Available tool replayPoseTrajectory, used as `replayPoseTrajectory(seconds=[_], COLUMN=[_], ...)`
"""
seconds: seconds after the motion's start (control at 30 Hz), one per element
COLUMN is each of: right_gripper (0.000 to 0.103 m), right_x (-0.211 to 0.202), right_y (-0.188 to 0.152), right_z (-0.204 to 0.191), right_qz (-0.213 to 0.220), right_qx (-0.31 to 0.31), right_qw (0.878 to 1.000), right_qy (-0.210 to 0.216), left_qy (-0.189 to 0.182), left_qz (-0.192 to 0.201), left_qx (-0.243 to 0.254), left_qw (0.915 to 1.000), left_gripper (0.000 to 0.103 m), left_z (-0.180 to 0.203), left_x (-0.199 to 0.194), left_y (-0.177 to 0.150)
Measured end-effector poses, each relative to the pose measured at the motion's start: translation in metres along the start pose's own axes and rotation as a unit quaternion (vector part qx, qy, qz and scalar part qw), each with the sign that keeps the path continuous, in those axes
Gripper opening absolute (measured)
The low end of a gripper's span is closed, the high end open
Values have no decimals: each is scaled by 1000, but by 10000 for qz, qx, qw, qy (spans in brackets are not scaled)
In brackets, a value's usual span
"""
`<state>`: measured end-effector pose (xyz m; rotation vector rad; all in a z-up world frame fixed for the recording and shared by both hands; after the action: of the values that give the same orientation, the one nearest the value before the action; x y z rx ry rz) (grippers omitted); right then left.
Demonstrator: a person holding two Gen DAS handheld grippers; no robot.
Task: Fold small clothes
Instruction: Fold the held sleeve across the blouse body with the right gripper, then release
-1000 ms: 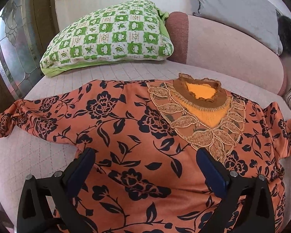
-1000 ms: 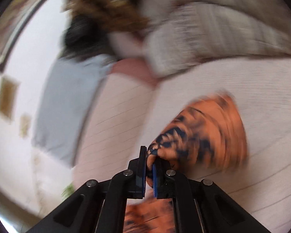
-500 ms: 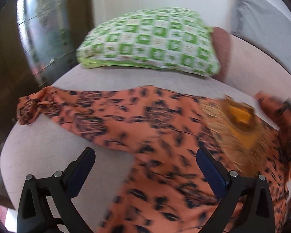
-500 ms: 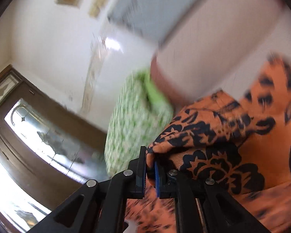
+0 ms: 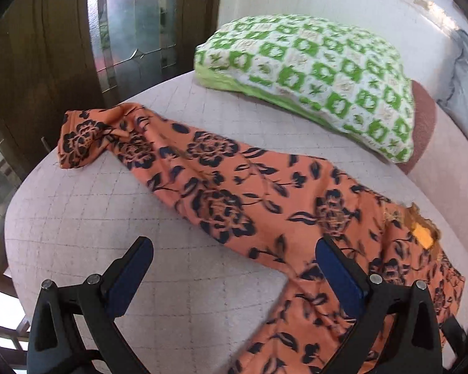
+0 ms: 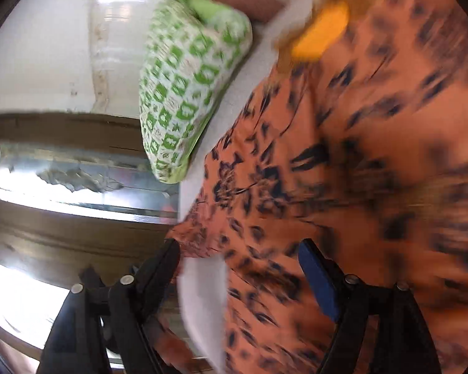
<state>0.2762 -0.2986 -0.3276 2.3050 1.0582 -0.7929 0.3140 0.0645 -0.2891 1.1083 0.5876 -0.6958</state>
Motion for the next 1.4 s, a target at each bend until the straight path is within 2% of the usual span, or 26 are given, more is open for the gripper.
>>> replayPoseTrajectory(seconds=[0.1,0.2,0.27,0.33,0.37,0.4,0.43,0.47,0.6,0.73,0.87,1.0,1.13,1.17,1.27,1.3,1.37,1.4], right_gripper=[81,81,81,81,81,82,81,81,82,82,82,82,82,82,82,82,82,82], right_x=[-58,-95,-106,-107,-102,-93,-77,-74,-82,-83,-70,-70,-68,-68,-68,-68,-68,-68], right_y=[0,18,34,46,52,58,63,66,67,62,63,65,66,65,65,65,64,64], right_z=[25,59,87,118,128,138,151,155,158,152,141,143,144,145,144,143,143,143], right_qz=[596,1282,1612,1801,1793,1680,1383,1319,1417,1640,1592,1451,1380,1376,1405,1413,1427,1431], right_qx=[17,390,859,1395,1491,1512,1587,1614,1675,1490,1431,1587,1683,1677,1653,1650,1634,1633], right_qw=[9979,9904,9830,9735,9722,9741,9775,9780,9755,9751,9765,9765,9760,9761,9760,9759,9760,9759], right_qy=[-237,-342,-168,200,201,30,-143,-5,139,-120,-229,-168,-106,-115,-180,-190,-202,-203], left_qy=[-239,-197,-97,-55,-43,-29,30,83,214,167,314,229,-454,-474,-64,47,331,330], left_qz=[-136,-200,-207,-353,-444,-480,-518,-535,-701,-909,-932,-824,-760,-698,-514,-542,-860,-890], left_qx=[318,1050,1443,1869,2042,2127,2255,2325,2403,2375,2495,2653,2776,2841,3018,3035,3064,3052], left_qw=[9991,9941,9893,9817,9779,9759,9728,9711,9679,9670,9634,9604,9566,9551,9520,9513,9474,9475], left_gripper=[103,103,103,103,103,103,103,103,103,103,103,103,103,103,103,103,103,103], left_z=[29,72,92,115,125,129,137,140,149,155,153,155,183,191,203,204,205,205], left_x=[3,11,16,28,35,38,45,48,71,79,80,74,62,60,69,74,94,96], left_y=[-8,-24,-32,-44,-50,-53,-57,-59,-62,-68,-68,-70,-81,-83,-84,-84,-90,-90])
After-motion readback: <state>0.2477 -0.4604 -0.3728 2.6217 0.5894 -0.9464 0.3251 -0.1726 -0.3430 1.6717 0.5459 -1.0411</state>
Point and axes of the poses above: each gripper's, at about its wrist camera, not at the fingertips, and x roughly the way its jaws point, z to its right, y to its top, the point moved 5 cm from there along x, roughly the way its jaws point, and after that the axes turned 15 degrees about -y, right-handed, at the moved point
